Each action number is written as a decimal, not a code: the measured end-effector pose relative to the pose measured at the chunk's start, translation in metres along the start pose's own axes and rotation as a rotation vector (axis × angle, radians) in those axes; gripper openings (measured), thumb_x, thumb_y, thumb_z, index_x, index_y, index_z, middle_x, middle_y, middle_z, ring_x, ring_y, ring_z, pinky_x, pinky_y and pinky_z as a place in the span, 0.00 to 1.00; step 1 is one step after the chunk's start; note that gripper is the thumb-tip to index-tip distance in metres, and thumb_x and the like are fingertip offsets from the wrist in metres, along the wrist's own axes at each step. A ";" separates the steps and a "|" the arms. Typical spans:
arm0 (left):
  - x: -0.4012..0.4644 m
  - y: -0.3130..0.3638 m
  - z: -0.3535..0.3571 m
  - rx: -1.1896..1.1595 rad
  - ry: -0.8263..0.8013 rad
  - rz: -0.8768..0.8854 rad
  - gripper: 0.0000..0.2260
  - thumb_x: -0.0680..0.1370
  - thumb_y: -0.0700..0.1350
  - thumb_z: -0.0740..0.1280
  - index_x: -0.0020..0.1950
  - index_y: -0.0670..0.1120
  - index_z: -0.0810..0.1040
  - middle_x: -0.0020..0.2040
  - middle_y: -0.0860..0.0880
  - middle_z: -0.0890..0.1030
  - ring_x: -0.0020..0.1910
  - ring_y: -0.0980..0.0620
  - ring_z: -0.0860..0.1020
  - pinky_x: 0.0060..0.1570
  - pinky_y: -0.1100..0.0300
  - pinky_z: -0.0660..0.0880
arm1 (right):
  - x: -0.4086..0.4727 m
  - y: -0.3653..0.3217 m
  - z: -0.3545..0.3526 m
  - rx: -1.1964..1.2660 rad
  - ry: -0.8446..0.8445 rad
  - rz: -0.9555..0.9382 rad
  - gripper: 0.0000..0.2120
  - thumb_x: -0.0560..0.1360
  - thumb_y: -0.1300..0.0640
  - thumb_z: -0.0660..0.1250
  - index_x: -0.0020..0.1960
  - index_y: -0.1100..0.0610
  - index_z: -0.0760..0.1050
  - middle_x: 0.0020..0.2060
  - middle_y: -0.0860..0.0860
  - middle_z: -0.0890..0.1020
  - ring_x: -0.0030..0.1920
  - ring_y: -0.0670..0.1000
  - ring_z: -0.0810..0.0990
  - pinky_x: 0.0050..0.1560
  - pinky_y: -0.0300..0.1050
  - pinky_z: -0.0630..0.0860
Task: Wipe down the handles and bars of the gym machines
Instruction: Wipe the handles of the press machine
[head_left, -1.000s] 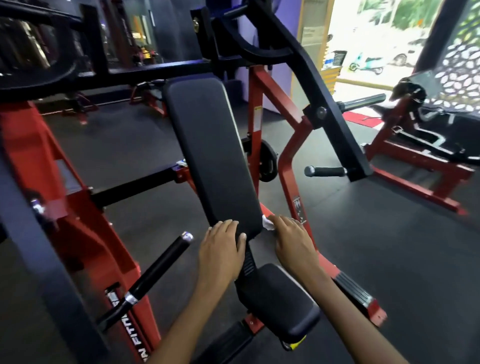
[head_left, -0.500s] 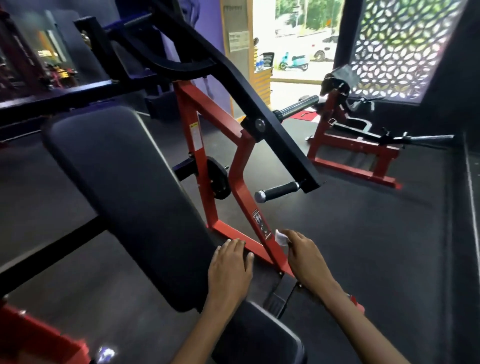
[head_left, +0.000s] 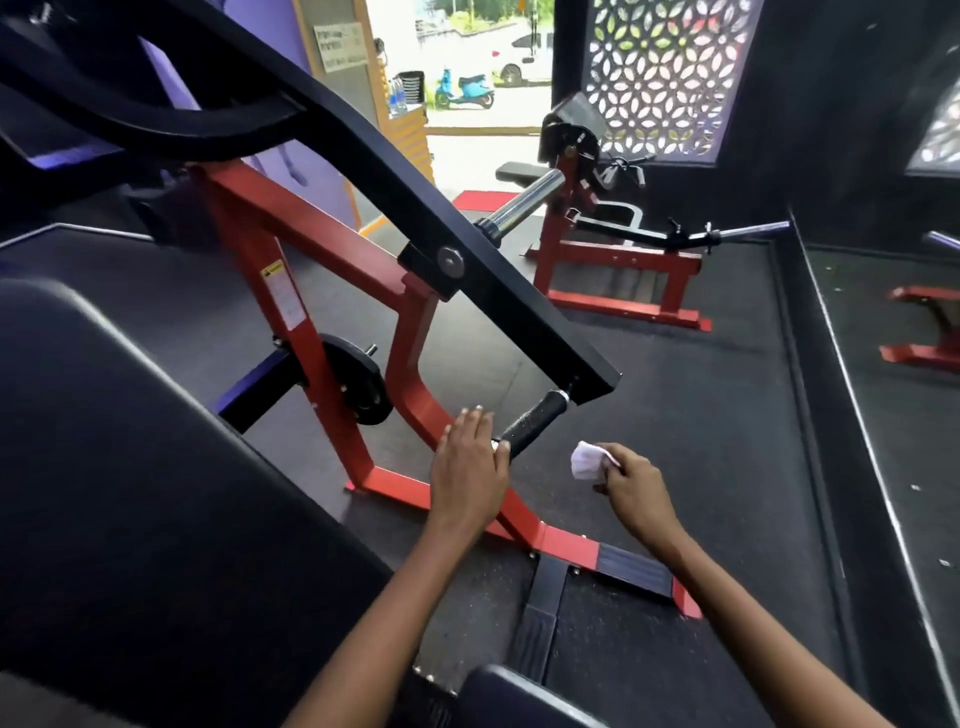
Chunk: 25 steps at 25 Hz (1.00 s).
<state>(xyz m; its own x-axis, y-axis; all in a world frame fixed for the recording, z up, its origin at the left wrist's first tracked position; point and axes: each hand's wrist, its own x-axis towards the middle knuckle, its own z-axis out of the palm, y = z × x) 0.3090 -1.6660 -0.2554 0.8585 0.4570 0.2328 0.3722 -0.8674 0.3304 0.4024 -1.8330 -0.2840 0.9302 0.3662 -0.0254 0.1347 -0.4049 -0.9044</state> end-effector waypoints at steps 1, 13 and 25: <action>0.021 -0.002 0.005 0.010 -0.001 0.037 0.22 0.83 0.48 0.55 0.76 0.43 0.61 0.77 0.45 0.61 0.77 0.49 0.56 0.75 0.56 0.48 | 0.017 0.002 0.004 0.089 0.005 0.060 0.14 0.78 0.67 0.56 0.57 0.63 0.78 0.46 0.54 0.82 0.45 0.52 0.80 0.48 0.44 0.80; 0.256 0.007 0.069 0.318 0.007 0.307 0.27 0.82 0.52 0.46 0.79 0.42 0.49 0.80 0.46 0.47 0.78 0.49 0.44 0.75 0.54 0.39 | 0.163 0.023 0.036 -0.075 0.151 -0.116 0.06 0.75 0.61 0.66 0.45 0.59 0.82 0.38 0.53 0.83 0.39 0.50 0.81 0.36 0.33 0.70; 0.311 -0.013 0.094 0.502 -0.003 0.311 0.26 0.85 0.52 0.43 0.79 0.41 0.44 0.80 0.46 0.45 0.78 0.49 0.43 0.74 0.56 0.35 | 0.132 0.057 0.096 -0.418 -0.207 -0.585 0.33 0.61 0.80 0.67 0.66 0.66 0.71 0.65 0.61 0.73 0.68 0.60 0.69 0.68 0.59 0.61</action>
<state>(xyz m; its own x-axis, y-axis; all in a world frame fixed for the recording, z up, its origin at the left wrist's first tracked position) 0.6047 -1.5315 -0.2732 0.9549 0.1662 0.2462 0.2234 -0.9481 -0.2262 0.4998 -1.7271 -0.3803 0.5887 0.7532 0.2934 0.7449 -0.3646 -0.5588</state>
